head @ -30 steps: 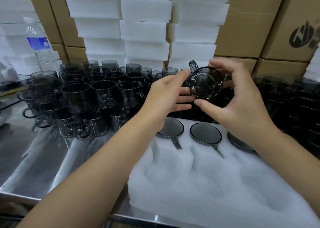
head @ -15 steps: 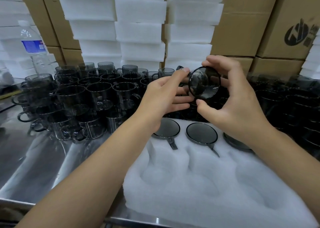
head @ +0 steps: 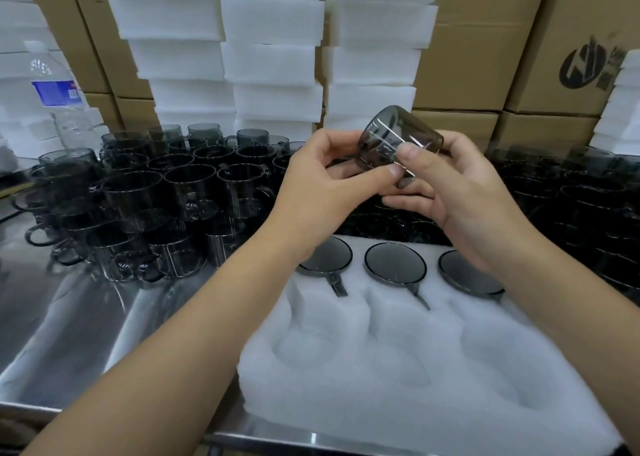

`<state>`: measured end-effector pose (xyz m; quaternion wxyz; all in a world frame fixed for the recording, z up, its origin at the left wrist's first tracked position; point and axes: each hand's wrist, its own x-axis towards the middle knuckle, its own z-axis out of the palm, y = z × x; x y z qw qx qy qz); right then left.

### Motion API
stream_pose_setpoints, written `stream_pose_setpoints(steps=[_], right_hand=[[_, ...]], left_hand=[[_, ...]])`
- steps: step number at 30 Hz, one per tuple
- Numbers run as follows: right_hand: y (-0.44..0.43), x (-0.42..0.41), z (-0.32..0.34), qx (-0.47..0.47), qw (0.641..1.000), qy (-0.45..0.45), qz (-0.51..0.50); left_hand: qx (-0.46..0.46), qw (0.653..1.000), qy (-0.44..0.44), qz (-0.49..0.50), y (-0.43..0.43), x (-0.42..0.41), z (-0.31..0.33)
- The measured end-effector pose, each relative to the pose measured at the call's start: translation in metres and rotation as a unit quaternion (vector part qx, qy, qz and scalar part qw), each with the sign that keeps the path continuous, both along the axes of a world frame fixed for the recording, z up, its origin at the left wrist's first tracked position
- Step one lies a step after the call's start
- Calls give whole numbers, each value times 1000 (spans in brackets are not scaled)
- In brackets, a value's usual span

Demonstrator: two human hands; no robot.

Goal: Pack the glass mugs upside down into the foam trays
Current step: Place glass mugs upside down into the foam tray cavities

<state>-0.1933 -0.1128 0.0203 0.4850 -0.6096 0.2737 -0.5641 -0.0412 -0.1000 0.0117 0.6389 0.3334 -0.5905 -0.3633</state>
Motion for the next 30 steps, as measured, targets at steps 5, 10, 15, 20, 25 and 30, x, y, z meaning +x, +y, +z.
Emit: stream_pose_setpoints(steps=[5, 10, 15, 20, 25, 30], right_hand=[[-2, -3, 2, 11, 1000, 13, 5], [7, -10, 13, 18, 986, 158, 55], [33, 0, 28, -50, 942, 271, 192], [57, 15, 27, -174, 868, 415, 212], [69, 22, 26, -241, 820, 477, 204], [77, 27, 26, -237, 819, 493, 174]], left_hand=[[12, 970, -242, 25, 25, 34, 5], [9, 970, -244, -1, 84, 75, -21], [18, 985, -166, -45, 97, 69, -50], [14, 984, -160, -83, 103, 60, -62], [7, 981, -186, -48, 107, 61, -70], [-11, 980, -197, -37, 106, 60, -70]])
